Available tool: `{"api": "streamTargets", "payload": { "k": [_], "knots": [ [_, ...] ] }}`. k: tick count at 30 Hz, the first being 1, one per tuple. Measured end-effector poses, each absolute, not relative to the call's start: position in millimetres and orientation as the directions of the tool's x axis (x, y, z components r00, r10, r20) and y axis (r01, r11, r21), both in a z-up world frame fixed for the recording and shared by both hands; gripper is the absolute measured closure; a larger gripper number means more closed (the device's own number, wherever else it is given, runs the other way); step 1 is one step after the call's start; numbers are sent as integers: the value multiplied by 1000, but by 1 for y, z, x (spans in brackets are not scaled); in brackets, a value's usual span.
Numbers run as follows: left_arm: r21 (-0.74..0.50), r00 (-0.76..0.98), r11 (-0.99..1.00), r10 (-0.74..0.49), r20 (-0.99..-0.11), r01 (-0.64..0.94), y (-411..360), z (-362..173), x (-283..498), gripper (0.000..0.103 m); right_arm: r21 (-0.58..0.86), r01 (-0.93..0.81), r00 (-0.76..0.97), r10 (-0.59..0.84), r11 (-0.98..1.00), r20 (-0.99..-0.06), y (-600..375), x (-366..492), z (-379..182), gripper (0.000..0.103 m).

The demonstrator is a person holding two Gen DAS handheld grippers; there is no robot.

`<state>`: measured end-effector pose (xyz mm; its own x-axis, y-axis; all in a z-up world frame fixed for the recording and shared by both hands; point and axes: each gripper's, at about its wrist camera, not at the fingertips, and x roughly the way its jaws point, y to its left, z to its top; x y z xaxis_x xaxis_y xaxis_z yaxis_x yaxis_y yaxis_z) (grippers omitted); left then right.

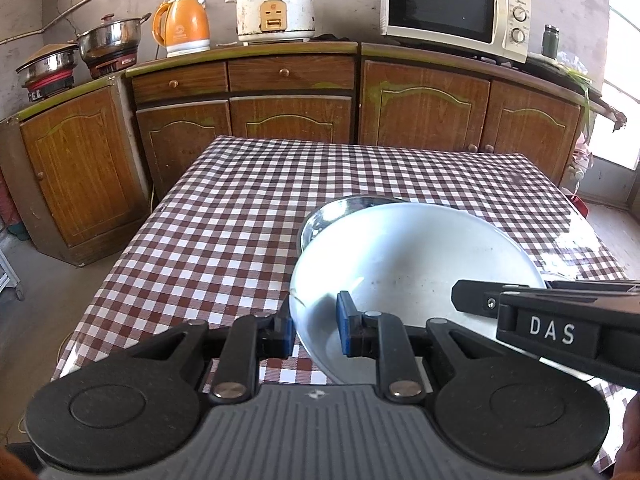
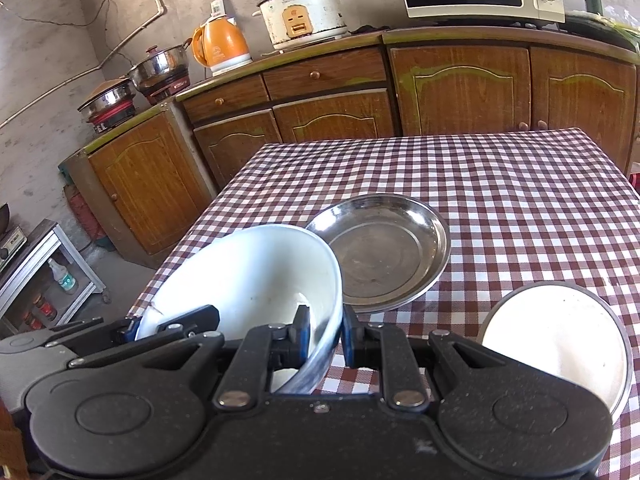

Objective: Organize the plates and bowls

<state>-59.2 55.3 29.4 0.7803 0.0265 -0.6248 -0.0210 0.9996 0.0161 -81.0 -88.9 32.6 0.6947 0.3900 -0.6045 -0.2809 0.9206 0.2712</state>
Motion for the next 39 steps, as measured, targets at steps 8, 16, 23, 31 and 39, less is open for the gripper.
{"api": "streamTargets", "payload": {
  "k": [8,16,23,31,39],
  "knots": [
    [11,778,1000,5,-629,3,49,27,-60,82,268,-261,700,373,927,-609,-98,-84,31,82],
    [11,773,1000,-13,-634,26,41,24,-60,82,265,-243,704,357,933,-614,-107,-86,28,82],
    [12,768,999,-27,-640,46,35,21,-59,82,266,-225,705,345,937,-619,-115,-88,25,82],
    [11,760,997,-47,-648,72,28,18,-57,82,266,-202,706,328,943,-628,-124,-90,21,82],
    [9,751,995,-73,-656,104,20,14,-55,82,271,-169,707,308,948,-637,-137,-94,16,82]
  ]
}}
